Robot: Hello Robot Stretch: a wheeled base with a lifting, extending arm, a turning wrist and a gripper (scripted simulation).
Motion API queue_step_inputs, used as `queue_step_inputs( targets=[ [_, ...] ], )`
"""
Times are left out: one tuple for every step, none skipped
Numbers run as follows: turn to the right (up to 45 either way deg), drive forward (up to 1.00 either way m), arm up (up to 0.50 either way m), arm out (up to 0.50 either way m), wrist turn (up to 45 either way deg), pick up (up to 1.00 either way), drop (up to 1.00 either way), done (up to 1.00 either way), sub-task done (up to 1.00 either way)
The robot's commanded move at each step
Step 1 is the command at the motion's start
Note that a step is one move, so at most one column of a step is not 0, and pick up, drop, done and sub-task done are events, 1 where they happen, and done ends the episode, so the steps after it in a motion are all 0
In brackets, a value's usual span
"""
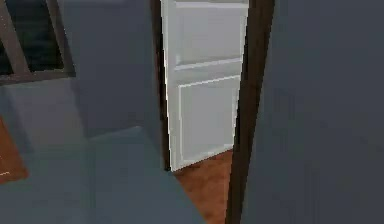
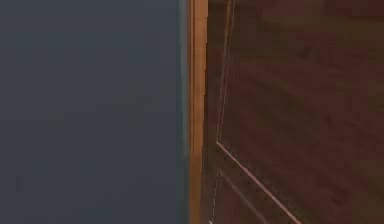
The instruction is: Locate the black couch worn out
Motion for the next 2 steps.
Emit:
queue_step_inputs(
  targets=[
    [-45.0,0.0,0.0,0.0,0.0,0.0,0.0,0.0,0.0],
    [-21.0,0.0,0.0,0.0,0.0,0.0,0.0,0.0,0.0]
  ],
)
